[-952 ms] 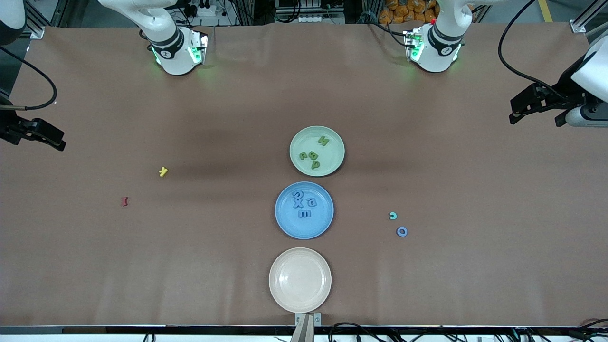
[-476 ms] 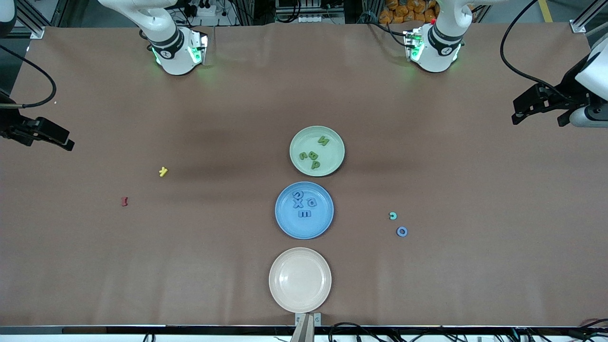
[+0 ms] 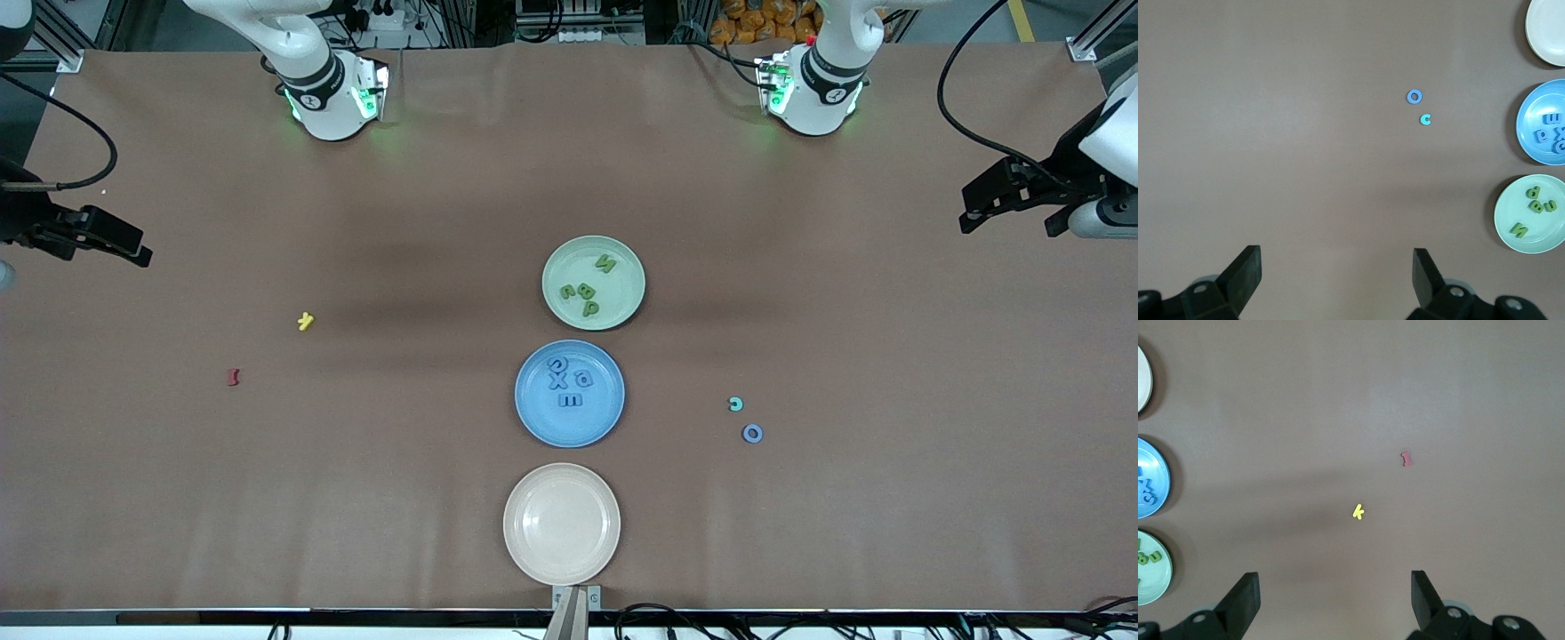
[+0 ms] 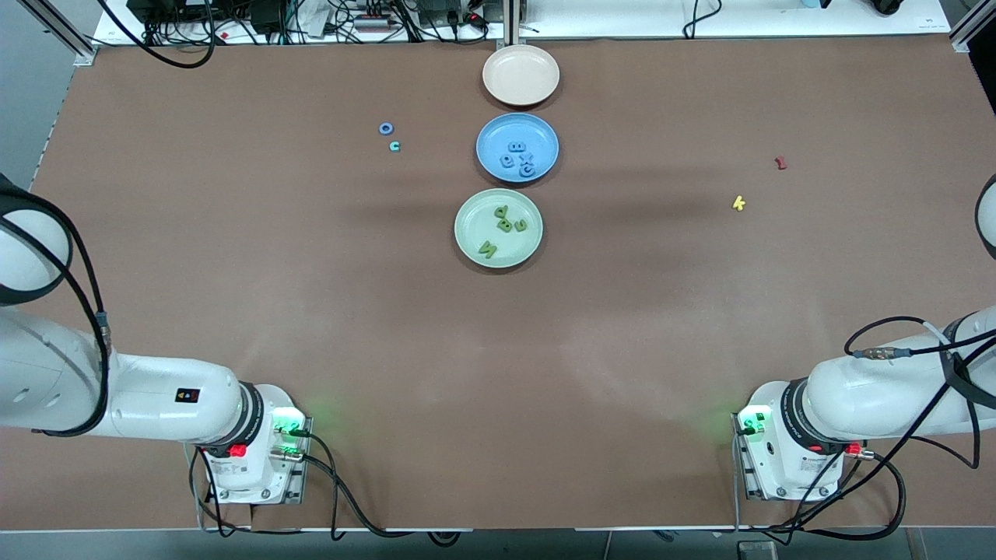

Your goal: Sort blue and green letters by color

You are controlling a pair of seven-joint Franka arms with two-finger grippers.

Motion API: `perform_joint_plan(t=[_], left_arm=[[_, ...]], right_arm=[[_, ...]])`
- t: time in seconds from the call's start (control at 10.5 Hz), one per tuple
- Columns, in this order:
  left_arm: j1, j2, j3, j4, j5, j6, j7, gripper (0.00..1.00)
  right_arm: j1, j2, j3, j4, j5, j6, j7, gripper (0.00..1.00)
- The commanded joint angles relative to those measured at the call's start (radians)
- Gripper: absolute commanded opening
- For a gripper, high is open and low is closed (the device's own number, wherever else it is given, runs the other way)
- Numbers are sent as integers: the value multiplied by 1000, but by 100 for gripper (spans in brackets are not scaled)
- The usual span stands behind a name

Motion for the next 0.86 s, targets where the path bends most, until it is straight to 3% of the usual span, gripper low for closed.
perform_joint_plan(t=[0.0, 0.38, 0.76], left_arm=[[0, -7, 1, 2, 10, 2, -6, 100], [0, -7, 1, 2, 10, 2, -6, 100], [-1, -7, 1, 2, 8, 2, -6, 100]], right_arm=[[5, 8, 0, 6, 60, 8, 2, 100], [13, 9, 0, 15, 68, -3, -3, 100], [21, 9, -2, 9, 22, -6, -15, 100]])
